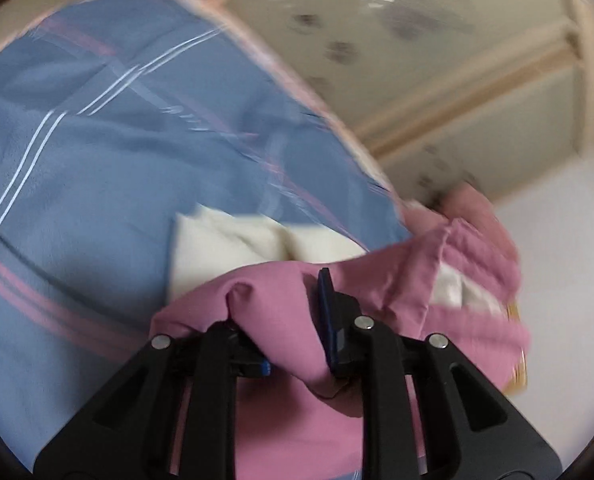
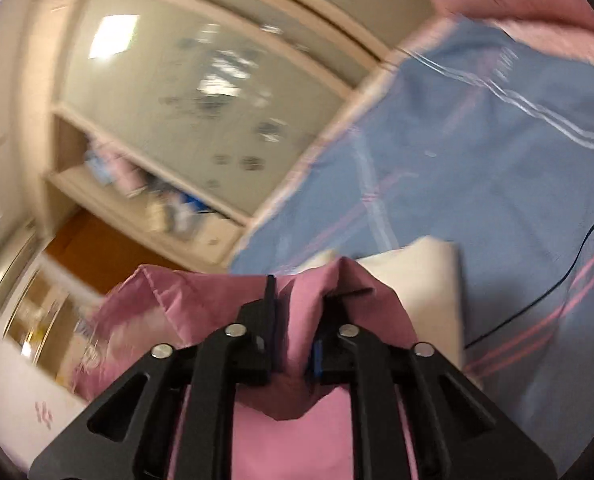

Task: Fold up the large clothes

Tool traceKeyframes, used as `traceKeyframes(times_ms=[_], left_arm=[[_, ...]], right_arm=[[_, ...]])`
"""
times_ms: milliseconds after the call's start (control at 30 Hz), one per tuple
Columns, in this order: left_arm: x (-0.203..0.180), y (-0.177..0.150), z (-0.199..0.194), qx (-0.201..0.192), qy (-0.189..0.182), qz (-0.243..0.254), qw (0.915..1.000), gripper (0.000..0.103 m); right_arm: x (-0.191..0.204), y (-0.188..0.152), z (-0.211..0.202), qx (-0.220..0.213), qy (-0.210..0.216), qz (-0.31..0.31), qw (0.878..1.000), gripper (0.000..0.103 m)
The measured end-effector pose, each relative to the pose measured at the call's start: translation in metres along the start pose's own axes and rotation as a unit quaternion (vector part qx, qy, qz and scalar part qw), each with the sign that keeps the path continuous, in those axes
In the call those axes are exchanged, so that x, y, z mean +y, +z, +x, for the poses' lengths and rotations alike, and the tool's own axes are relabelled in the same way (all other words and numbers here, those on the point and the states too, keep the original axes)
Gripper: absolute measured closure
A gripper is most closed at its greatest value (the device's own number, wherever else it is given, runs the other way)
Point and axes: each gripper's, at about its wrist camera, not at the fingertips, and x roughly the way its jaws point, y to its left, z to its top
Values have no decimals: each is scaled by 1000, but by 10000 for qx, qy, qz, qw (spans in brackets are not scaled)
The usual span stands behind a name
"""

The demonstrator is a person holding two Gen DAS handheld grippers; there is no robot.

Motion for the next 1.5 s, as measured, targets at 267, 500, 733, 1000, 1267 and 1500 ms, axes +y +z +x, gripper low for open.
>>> traceKeyframes(times_ms=[267,500,733,1000,1267,1500], left_arm=[[100,16,49,-90,-1248,-1754,9765,53],[4,-3,-43,-2748,160,-11,9614,2],[-123,-84,74,-193,461,2186,9745,43],[-98,-83,181,452,1532,2542,9539,78],[-26,-15,181,-30,1190,1387,9831,100],[-25,-33,168,-508,1405,1547,9766,100]], right_arm=[[-110,6,4,-478,-866,1146,9885,1],[-1,-24,-13,-1098,-1487,-1337,9736,2],[138,-128,85,190,-1339,-3804,9149,32],[105,-113,180,422,-2182,-3809,8975,20],[26,-36,149,-186,-2647,-1869,9459,37],[-11,-20,131,-376,-2952,-991,9495,48]])
